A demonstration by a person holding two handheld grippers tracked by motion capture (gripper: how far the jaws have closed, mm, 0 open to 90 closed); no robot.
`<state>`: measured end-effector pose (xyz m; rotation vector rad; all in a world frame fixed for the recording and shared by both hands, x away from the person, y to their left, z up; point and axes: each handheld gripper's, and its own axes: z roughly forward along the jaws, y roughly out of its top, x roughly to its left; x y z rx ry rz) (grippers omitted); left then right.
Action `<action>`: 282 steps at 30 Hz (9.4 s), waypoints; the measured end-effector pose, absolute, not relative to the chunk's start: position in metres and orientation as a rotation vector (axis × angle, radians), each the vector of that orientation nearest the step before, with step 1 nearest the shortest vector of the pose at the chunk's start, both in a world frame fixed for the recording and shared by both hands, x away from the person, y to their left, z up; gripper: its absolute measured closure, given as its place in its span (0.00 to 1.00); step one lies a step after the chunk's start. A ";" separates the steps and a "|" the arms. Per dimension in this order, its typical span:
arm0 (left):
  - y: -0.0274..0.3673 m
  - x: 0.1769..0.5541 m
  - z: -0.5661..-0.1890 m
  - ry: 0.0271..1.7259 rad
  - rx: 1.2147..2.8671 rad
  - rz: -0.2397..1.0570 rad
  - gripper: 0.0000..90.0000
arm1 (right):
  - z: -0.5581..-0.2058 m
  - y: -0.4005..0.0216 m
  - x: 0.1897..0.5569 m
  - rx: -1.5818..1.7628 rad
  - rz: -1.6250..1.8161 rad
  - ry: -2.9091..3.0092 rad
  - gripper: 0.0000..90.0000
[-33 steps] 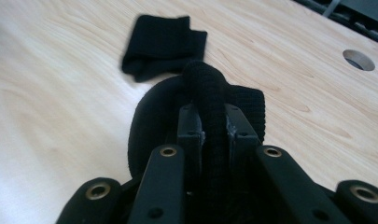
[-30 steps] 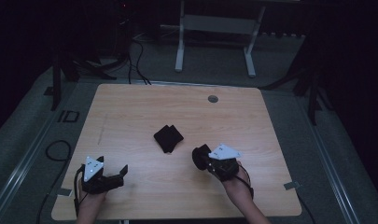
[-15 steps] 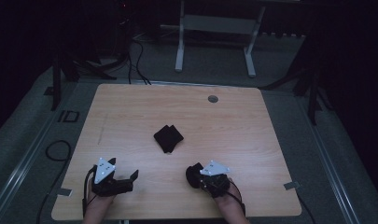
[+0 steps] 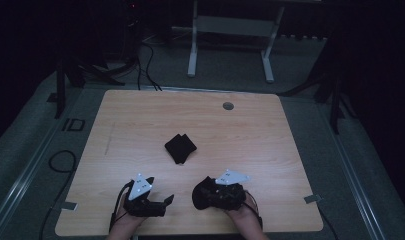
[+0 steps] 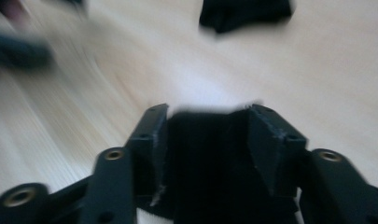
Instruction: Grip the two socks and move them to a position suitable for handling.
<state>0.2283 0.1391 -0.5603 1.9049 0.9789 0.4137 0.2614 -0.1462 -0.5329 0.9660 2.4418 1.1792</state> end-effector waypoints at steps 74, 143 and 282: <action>0.112 0.270 -0.556 0.751 2.214 0.147 0.67 | -0.556 -0.282 0.252 1.348 1.056 2.305 0.64; 0.159 0.246 -0.558 0.890 2.060 0.224 0.57 | -0.508 -0.229 0.311 1.019 1.131 2.378 0.77; 0.126 0.282 -0.546 0.903 1.973 0.295 0.25 | -0.515 -0.167 0.353 1.010 1.043 2.577 0.83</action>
